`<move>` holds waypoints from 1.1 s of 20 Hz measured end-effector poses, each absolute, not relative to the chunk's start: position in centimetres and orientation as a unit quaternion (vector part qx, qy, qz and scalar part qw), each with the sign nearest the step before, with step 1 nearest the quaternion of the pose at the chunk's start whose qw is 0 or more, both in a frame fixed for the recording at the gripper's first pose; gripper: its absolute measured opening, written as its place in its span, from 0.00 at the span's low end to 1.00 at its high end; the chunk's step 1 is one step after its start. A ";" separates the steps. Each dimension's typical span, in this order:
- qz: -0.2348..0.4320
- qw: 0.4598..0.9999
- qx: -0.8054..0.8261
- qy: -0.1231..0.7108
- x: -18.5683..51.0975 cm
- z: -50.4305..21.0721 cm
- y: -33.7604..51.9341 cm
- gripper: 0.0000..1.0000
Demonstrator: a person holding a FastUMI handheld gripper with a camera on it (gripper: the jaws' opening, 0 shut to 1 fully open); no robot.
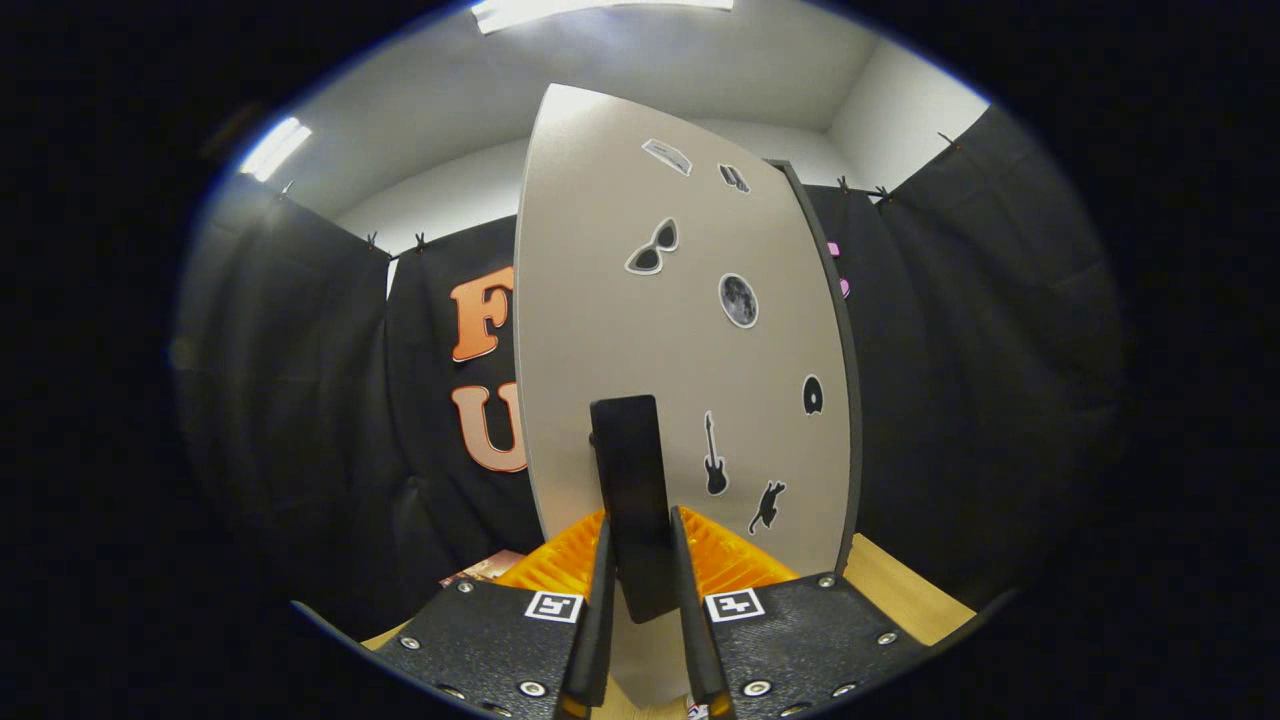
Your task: Open the shoe cabinet door, grab the shoes and put them into the shoe cabinet, then close the shoe cabinet door.
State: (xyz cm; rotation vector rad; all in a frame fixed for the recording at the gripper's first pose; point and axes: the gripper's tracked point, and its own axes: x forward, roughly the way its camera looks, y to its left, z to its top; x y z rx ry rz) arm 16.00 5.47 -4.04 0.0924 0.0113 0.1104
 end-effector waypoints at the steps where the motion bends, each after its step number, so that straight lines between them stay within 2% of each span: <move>1: 0.052 0.998 0.046 0.005 15.6 -4.0 5.0 0.31; 22: -0.040 0.999 0.033 0.003 10.2 -3.5 -9.8 0.32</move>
